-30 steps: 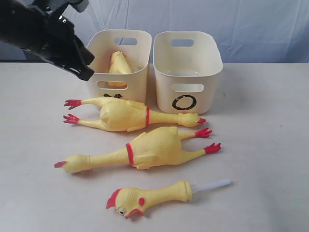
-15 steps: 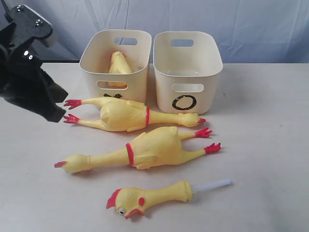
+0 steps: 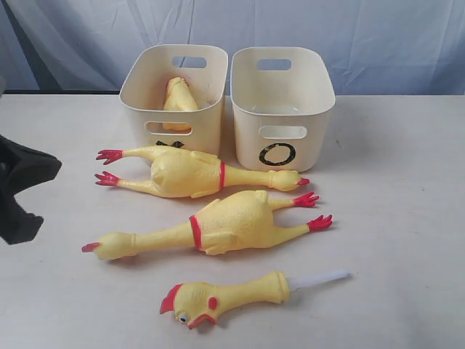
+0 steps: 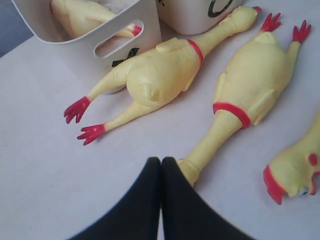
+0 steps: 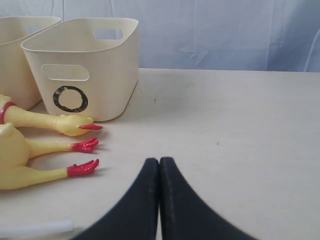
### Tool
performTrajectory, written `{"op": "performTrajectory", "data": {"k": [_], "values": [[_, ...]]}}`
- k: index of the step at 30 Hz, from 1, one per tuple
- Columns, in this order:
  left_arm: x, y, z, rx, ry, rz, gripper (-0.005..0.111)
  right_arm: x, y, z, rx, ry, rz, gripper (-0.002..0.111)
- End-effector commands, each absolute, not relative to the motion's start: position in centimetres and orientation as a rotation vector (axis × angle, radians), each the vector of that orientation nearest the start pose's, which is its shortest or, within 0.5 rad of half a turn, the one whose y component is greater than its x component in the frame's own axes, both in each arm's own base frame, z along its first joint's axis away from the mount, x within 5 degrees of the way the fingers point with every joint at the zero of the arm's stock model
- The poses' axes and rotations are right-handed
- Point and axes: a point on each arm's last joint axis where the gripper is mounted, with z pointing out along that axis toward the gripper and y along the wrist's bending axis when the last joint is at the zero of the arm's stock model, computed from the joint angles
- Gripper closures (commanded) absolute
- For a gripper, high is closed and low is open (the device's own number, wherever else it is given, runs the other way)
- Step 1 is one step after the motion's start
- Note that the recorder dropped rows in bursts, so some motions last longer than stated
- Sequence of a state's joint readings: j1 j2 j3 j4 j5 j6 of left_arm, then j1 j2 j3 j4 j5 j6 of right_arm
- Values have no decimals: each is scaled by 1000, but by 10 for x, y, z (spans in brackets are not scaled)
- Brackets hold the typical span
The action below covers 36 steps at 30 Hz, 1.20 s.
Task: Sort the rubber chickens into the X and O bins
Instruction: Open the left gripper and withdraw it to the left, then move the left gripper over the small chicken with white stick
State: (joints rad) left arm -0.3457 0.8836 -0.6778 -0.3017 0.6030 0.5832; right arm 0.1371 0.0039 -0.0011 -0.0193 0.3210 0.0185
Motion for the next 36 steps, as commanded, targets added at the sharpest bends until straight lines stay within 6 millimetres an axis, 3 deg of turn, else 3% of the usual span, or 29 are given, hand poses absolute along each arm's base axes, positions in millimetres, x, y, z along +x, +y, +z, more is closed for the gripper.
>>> {"op": "performTrajectory", "data": {"k": [1,11,18,24,28,36], "values": [[129,-64,302,773,2037,-241,107,54,7,187,-133,1767,79,109],[95,-56,290,768,2009,-299,107,56,9,204,-22,1585,214,109],[89,-68,274,932,1925,-410,107,56,9,206,-21,1567,214,109],[97,-80,261,1042,1881,-491,103,56,9,206,-21,1567,214,109],[107,-86,253,1070,1909,-536,91,56,9,206,-21,1567,214,109],[131,-102,231,1164,1935,-634,47,56,9,206,-21,1567,214,109]]}}
